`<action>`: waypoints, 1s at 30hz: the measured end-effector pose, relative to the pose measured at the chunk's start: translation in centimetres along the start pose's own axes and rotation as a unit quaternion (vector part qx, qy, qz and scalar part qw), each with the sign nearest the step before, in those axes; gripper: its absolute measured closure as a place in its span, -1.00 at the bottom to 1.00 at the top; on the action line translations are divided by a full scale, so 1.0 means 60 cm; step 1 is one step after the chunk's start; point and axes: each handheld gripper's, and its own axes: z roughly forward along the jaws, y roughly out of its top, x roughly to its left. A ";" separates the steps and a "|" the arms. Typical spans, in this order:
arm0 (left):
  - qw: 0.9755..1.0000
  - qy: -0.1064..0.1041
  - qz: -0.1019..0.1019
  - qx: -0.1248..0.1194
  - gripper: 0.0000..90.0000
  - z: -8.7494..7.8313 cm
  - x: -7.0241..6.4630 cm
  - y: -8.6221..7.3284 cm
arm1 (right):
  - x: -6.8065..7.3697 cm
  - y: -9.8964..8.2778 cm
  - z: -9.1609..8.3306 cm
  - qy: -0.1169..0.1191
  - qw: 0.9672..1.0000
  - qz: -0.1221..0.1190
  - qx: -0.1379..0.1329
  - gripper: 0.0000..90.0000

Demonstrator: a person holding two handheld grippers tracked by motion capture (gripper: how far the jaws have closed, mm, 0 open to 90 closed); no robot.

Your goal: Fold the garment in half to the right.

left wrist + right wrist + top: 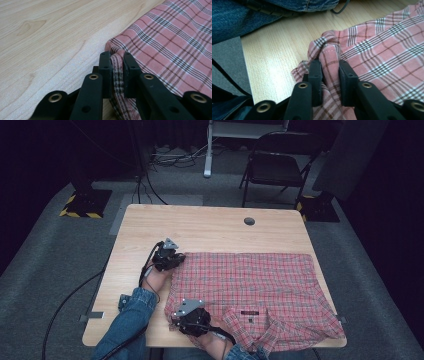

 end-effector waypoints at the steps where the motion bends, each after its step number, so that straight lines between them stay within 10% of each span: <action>1: 1.000 0.000 0.000 -0.003 0.80 -0.001 -0.001 0.000 | 0.000 0.001 0.000 -0.001 1.000 0.001 0.000 0.71; 30: 0.996 -0.004 -0.040 -0.079 0.83 -0.103 0.036 0.047 | -0.010 0.073 -0.058 0.027 0.995 0.014 -0.094 0.75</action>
